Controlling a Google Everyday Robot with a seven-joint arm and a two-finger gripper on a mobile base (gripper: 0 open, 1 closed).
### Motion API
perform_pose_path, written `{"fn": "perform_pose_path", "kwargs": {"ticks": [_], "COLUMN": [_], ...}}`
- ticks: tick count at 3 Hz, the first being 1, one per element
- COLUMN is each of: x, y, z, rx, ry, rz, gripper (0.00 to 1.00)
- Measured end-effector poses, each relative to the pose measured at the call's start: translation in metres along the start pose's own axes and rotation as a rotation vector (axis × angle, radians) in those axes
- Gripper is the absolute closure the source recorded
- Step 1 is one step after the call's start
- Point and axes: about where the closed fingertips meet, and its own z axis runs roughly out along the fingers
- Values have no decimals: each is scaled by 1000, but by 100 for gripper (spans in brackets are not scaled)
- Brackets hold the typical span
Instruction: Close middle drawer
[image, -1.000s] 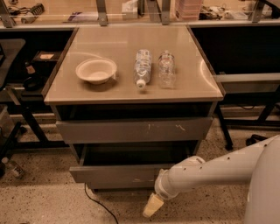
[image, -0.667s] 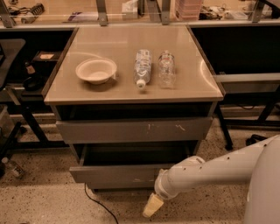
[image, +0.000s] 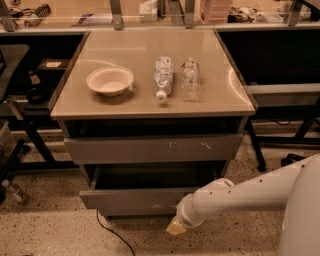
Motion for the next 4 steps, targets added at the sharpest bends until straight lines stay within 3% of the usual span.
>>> {"fn": "perform_pose_path", "kwargs": {"ticks": [2,3,4], "x": [-4,-20,-37], "y": [-18,-40,-62], "z": [26,35,39], "rx": [12,44,78], "ry": [-3,0,-1], "rz": [14,-14,-45], "gripper": [88,100,100]}}
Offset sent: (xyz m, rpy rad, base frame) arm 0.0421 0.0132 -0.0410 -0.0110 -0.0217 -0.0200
